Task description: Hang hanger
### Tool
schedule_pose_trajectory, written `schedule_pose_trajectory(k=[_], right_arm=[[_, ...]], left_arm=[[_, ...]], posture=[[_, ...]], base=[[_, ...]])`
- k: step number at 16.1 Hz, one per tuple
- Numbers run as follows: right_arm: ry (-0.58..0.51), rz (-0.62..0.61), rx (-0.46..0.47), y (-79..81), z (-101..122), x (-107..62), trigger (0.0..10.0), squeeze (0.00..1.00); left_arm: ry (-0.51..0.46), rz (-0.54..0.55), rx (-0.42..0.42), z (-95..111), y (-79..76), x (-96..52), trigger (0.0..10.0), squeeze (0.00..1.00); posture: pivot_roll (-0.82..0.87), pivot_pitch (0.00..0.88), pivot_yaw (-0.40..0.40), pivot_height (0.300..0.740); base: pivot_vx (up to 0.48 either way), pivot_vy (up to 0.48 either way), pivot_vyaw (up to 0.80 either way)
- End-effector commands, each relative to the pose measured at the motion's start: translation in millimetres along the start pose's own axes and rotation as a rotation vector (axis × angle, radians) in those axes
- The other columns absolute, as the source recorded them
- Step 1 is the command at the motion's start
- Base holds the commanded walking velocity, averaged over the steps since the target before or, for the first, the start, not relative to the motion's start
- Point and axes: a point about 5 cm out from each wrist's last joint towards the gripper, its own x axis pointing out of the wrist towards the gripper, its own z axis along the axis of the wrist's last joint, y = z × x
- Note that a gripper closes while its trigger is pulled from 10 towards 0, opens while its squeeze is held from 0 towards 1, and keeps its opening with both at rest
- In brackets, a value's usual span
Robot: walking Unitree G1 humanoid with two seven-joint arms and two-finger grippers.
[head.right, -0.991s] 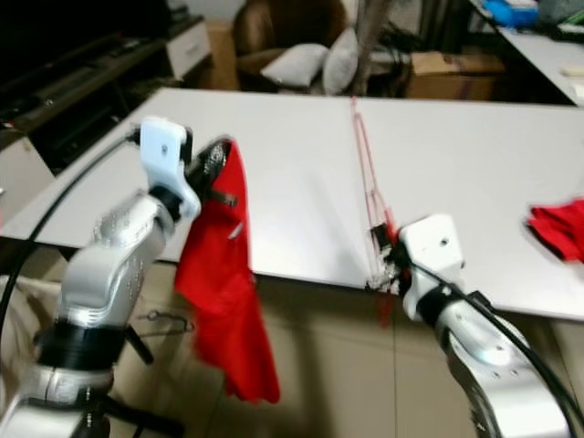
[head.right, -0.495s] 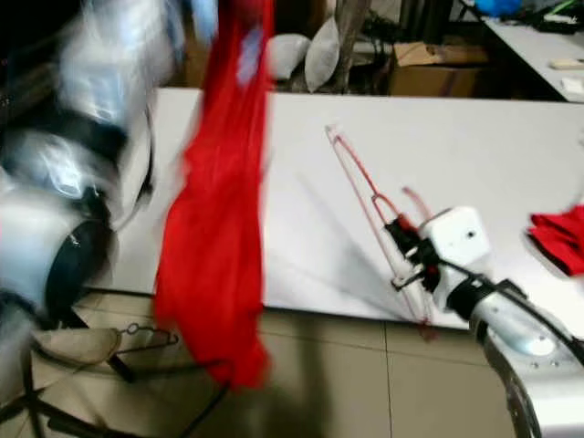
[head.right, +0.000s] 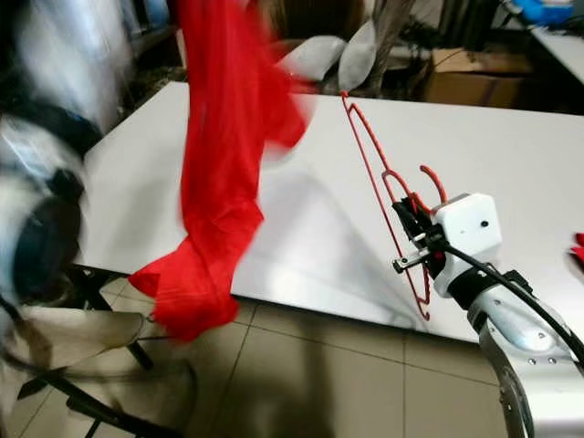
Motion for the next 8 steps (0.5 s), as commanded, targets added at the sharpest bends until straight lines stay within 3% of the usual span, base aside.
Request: schedule_pose_trajectory(k=[1,2,4,6,8], right_arm=[[-0.023,0.025,0.002,6.5,4,0.3,10.0,0.0],[-0.024,0.039,0.012,9.5,3,-0.5,10.0,0.0],[-0.014,0.069,0.024,13.5,1,-2.6,10.0,0.0],[-0.002,0.106,0.029,16.1,-2,-3.1,10.0,0.0],[-0.001,0.152,0.025,19.0,-2,-2.8,10.0,0.0]], left_arm=[[0.1,-0.096,0.057,-33,-16.0,-12.3,10.0,0.0],[0.215,-0.171,0.066,-71,-28.9,-31.7,10.0,0.0],[0.274,-0.205,0.06,-94,-31.8,-49.5,10.0,0.0],[0.272,-0.177,0.046,-95,-23.8,-53.3,10.0,0.0],[0.26,-0.223,0.053,-91,-21.8,-54.0,10.0,0.0]], posture=[[-0.09,0.0,0.074,0.74],[-0.09,0.0,0.07,0.74],[-0.08,0.0,0.059,0.74],[-0.07,0.0,0.051,0.74],[-0.07,0.0,0.052,0.74]], base=[[0.0,0.0,0.0],[0.0,0.0,0.0],[0.0,0.0,0.0],[0.0,0.0,0.0],[0.0,0.0,0.0]])
